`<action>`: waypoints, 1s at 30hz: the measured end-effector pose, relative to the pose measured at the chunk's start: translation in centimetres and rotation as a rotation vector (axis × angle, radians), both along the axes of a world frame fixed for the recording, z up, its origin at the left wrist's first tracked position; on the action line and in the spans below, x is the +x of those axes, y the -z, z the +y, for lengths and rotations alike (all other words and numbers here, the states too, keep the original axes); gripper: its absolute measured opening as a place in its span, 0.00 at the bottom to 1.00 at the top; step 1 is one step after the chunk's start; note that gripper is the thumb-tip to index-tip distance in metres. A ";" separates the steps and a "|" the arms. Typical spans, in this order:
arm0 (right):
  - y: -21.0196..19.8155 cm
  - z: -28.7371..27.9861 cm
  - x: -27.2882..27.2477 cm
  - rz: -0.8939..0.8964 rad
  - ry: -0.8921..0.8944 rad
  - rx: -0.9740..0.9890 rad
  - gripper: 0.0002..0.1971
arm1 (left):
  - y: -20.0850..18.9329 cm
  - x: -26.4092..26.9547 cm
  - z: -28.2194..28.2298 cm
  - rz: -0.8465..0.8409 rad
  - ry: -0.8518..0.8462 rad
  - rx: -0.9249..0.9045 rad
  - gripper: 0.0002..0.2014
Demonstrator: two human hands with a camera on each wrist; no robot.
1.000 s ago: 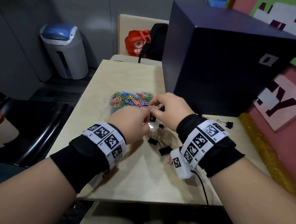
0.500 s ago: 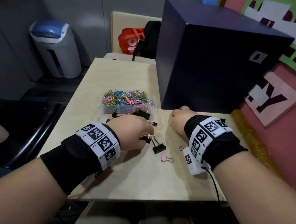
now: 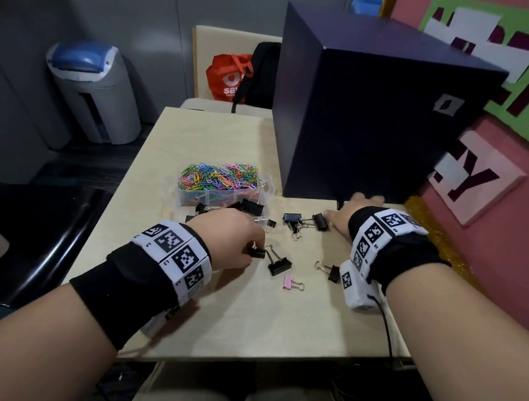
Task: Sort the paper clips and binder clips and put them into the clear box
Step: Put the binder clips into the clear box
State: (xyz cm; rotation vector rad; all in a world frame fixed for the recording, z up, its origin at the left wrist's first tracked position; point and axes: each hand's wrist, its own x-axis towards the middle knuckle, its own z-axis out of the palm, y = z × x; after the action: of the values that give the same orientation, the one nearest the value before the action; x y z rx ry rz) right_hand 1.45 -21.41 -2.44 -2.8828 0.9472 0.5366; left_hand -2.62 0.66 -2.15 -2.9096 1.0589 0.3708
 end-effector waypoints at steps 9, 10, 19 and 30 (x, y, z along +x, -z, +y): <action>-1.5 3.5 -2.1 0.199 -0.464 -0.061 0.21 | 0.4 0.2 0.0 0.008 -0.011 0.015 0.11; -1.3 4.2 -2.3 0.217 -0.503 -0.070 0.22 | 0.5 0.2 0.0 0.013 -0.013 0.017 0.11; -0.6 5.4 -3.4 0.010 -0.584 0.093 0.33 | 0.3 0.2 -0.1 0.001 -0.013 0.041 0.11; -0.7 6.7 -4.2 -0.017 -0.646 0.024 0.24 | -0.3 -0.4 -0.4 0.034 -0.036 0.036 0.14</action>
State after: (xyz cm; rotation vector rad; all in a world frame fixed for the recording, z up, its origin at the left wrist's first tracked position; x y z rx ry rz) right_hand -2.72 -14.66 -1.75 -3.1218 -0.0240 0.5390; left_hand -3.05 0.28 -1.81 -2.9042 0.9948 0.4366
